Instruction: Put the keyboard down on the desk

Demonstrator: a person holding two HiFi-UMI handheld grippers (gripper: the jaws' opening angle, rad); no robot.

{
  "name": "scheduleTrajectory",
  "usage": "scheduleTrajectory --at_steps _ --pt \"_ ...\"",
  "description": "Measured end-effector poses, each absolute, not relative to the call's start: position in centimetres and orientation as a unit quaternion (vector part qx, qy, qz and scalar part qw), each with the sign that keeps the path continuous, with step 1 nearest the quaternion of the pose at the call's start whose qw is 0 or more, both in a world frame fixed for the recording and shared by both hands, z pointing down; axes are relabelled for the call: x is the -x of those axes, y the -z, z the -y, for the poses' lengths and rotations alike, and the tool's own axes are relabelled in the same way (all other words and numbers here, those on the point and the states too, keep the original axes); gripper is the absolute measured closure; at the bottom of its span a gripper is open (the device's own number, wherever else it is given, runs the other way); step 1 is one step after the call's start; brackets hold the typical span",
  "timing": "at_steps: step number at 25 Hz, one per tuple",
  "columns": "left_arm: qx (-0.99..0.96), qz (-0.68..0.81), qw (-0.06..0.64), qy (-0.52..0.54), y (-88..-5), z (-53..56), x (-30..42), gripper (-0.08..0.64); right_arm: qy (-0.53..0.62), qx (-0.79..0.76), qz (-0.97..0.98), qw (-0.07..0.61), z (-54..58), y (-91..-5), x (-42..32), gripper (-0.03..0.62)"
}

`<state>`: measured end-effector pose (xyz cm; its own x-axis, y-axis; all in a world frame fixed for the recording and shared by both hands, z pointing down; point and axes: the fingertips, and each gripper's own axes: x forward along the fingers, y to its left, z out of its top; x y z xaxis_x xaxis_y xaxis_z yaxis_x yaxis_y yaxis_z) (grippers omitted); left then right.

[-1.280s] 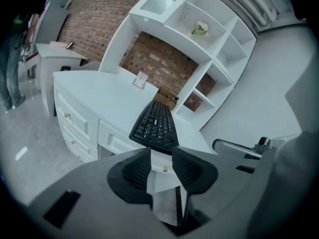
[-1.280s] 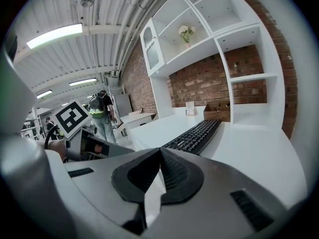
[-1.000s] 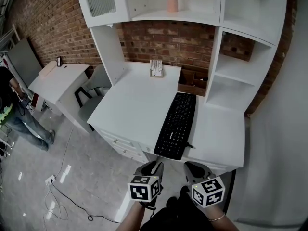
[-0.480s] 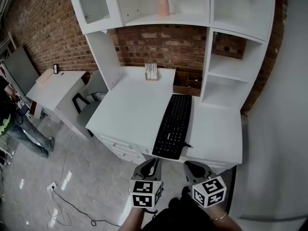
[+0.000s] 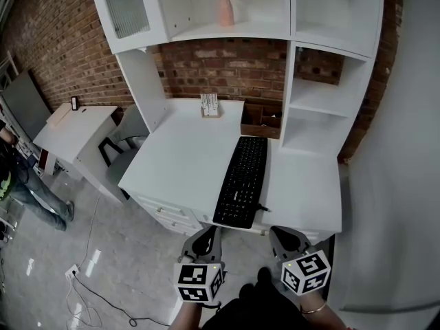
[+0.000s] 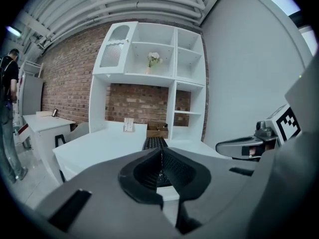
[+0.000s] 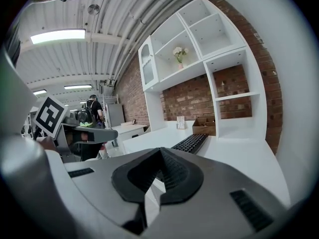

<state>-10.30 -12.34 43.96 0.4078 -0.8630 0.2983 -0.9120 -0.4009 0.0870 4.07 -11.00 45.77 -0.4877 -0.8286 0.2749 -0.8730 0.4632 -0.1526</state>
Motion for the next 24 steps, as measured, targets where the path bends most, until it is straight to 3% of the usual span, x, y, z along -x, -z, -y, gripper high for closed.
scheduleTrajectory --at_steps 24 --pt "-0.831 0.536 0.122 -0.084 -43.9 13.7 11.2 0.545 -0.123 -0.529 0.836 0.082 12.5 -45.8 -6.3 0.588"
